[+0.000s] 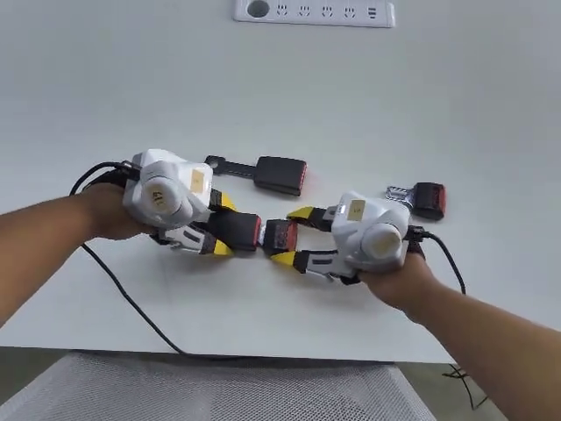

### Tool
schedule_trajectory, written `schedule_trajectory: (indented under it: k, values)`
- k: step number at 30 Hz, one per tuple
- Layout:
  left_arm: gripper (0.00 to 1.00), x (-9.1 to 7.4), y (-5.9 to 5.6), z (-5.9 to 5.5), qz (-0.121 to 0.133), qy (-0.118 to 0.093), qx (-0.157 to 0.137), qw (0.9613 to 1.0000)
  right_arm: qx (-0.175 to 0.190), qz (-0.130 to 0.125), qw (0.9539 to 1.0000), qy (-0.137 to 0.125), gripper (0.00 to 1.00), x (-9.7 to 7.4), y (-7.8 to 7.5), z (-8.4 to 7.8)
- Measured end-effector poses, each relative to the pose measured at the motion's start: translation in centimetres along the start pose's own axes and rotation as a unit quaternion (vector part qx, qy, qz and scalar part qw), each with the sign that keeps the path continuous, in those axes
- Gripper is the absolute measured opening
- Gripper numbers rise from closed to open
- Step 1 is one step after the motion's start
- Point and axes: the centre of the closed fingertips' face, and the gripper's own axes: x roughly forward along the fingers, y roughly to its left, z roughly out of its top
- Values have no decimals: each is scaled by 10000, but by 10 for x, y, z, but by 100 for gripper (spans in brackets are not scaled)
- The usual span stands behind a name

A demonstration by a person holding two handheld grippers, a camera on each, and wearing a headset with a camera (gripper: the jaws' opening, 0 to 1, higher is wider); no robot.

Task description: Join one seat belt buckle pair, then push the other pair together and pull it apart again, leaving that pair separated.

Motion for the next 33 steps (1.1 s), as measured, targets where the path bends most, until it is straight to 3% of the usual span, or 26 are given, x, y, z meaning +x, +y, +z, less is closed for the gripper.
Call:
schedule_trajectory:
  k: [1,3,5,8,16,24,27,33]
  values:
    - [48,0,1,1,29,16,40,10000,-7,-60,9999,-94,63,-1,-1,5]
    - [62,-2,0,6,99,-14,44,9999,5,-119,9998,-148,73,-5,-1,10]
    - [68,-7,1,17,192,-212,-45,9996,17,-139,9997,-209,76,-11,-2,14]
    - [75,-14,5,25,308,-312,-48,9990,67,-235,9995,-210,82,-23,-6,12]
    - [83,-31,20,43,567,-492,-70,9972,123,-607,9979,-179,85,-69,-28,0]
    - [87,-38,36,53,693,-468,-6,9965,290,-1010,9944,-113,87,-113,-61,-21]
    - [87,-41,47,57,742,-477,1,9961,277,-1175,9927,30,87,-131,-77,-34]
    - [86,-41,68,63,823,-486,73,9954,403,-1379,9896,81,86,-161,-101,-46]
